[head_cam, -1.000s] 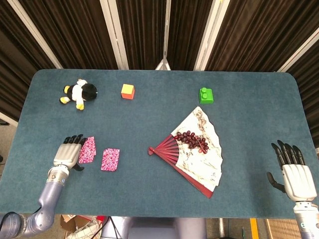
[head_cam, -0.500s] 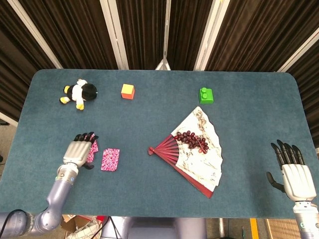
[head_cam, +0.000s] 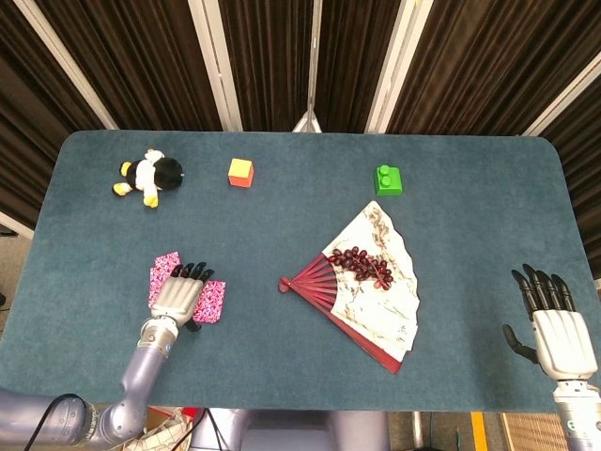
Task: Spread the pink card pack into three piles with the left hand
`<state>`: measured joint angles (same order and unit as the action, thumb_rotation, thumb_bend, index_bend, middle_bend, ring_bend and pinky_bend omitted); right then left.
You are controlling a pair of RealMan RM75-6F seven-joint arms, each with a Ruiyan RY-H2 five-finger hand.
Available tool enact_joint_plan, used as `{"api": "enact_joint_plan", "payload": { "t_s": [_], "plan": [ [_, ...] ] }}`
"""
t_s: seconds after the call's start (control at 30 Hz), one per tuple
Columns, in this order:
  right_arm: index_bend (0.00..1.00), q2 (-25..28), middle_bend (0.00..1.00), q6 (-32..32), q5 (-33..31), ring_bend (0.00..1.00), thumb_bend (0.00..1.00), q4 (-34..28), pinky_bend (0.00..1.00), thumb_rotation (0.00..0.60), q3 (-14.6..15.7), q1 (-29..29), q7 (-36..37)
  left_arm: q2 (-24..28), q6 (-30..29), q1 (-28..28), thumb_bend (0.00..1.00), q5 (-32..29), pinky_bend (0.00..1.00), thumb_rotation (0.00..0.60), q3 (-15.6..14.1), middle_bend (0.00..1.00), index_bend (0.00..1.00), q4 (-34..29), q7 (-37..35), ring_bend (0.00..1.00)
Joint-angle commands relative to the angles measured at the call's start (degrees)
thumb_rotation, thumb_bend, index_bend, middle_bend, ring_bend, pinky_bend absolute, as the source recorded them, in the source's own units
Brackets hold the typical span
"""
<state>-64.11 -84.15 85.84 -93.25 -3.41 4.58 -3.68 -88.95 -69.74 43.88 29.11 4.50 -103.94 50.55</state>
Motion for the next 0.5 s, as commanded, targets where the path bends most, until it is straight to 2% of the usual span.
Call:
{"api": "enact_joint_plan", "payload": {
  "t_s": [0.03, 0.2, 0.5],
  "plan": [
    [0.00, 0.00, 0.00, 0.00, -0.05, 0.00, 0.37, -0.04, 0.05, 0.600, -0.02, -0.01, -0.01, -0.77, -0.04, 0.37, 0.12, -0.72, 0.01, 0.600, 0.17, 0.00, 0.13, 0.65, 0.35, 0.00],
    [0.00, 0.08, 0.00, 0.05, -0.20, 0.00, 0.37, -0.13, 0.05, 0.600, -0.06, -0.03, 0.19, -1.80, -0.15, 0.89, 0.13, -1.69, 0.01, 0.600, 0.57, 0.00, 0.20, 1.89, 0.73, 0.00],
    [0.00, 0.12, 0.00, 0.09, -0.23, 0.00, 0.37, -0.11, 0.05, 0.600, -0.07, -0.02, 0.34, -3.25, -0.19, 1.20, 0.30, -1.54, 0.01, 0.600, 0.67, 0.00, 0.40, 3.46, 0.27, 0.00]
  ]
}}
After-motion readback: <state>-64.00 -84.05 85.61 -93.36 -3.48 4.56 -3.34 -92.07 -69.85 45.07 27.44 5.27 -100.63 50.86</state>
